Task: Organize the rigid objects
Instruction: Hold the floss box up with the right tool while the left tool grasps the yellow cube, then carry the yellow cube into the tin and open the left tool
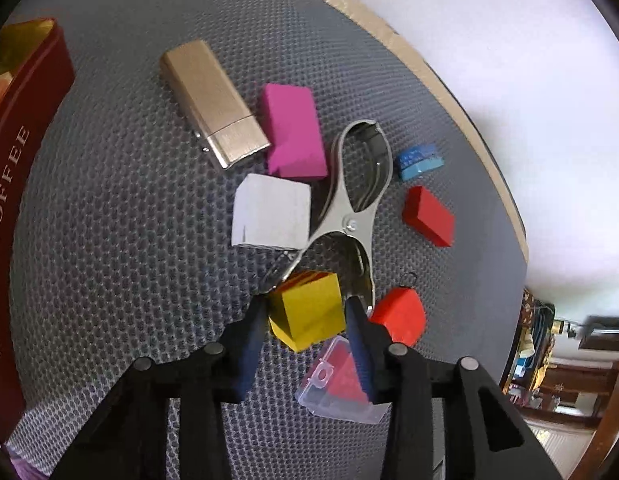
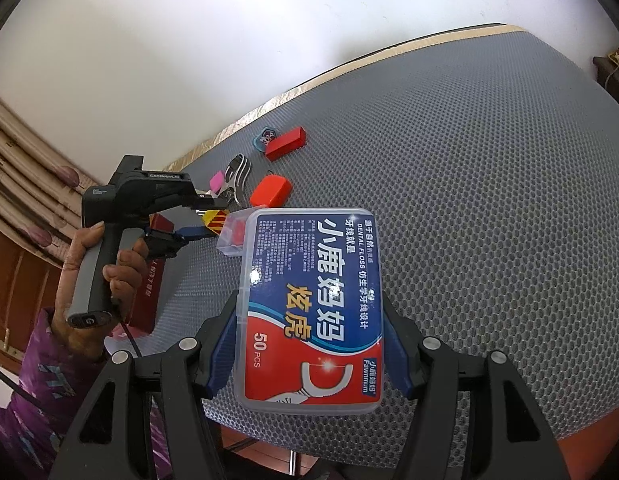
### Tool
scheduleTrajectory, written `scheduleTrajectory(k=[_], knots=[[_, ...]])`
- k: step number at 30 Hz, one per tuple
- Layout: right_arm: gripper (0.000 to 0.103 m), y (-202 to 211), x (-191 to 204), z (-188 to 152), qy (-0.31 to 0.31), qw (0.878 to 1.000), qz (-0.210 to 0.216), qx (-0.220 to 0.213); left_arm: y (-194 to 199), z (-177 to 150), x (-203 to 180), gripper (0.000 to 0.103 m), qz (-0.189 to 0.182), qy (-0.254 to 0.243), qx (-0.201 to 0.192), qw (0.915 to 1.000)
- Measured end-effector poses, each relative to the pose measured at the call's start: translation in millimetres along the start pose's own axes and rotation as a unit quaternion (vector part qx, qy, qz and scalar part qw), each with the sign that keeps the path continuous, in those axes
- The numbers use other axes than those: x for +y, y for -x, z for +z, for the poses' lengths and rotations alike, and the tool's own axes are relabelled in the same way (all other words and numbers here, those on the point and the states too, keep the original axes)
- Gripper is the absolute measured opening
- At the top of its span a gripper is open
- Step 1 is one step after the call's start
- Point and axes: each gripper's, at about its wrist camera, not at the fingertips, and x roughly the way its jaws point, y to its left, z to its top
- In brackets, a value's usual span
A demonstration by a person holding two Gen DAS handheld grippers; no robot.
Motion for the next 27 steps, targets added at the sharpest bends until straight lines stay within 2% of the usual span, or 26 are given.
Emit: scheduleTrajectory(k=[3, 8, 16, 19, 23, 27], knots=[[0.06, 1, -1, -1, -0.004, 1.0, 0.0, -0.002, 5, -6, 0, 0.034, -0.008, -0.014, -0.007, 0.9998], [0.06, 4, 5, -2, 0.005, 1.0, -0.003, -0.006, 24, -27, 4, 0.032, -0.025, -0.032, -0.015, 0.9991], [0.06, -4, 24, -9, 0.03, 0.999, -0.02, -0.004, 76, -59, 14, 0.032, -0.048, -0.062, -0.04, 0.9961], [0.06, 1, 37, -9, 0.047, 0.999, -0.021, -0.017, 104, -53, 33, 0.032, -0.053, -0.074, -0.049, 0.9947], [0.06, 2, 54, -8, 0.064, 0.998, -0.016, -0.022, 152, -48, 63, 0.032, -0.038, -0.077, -0.081, 0.993], [0.06, -7, 69, -7, 0.073, 0.997, -0.003, -0.011, 193, -37, 108, 0.032, 0.003, -0.068, -0.122, 0.9901]])
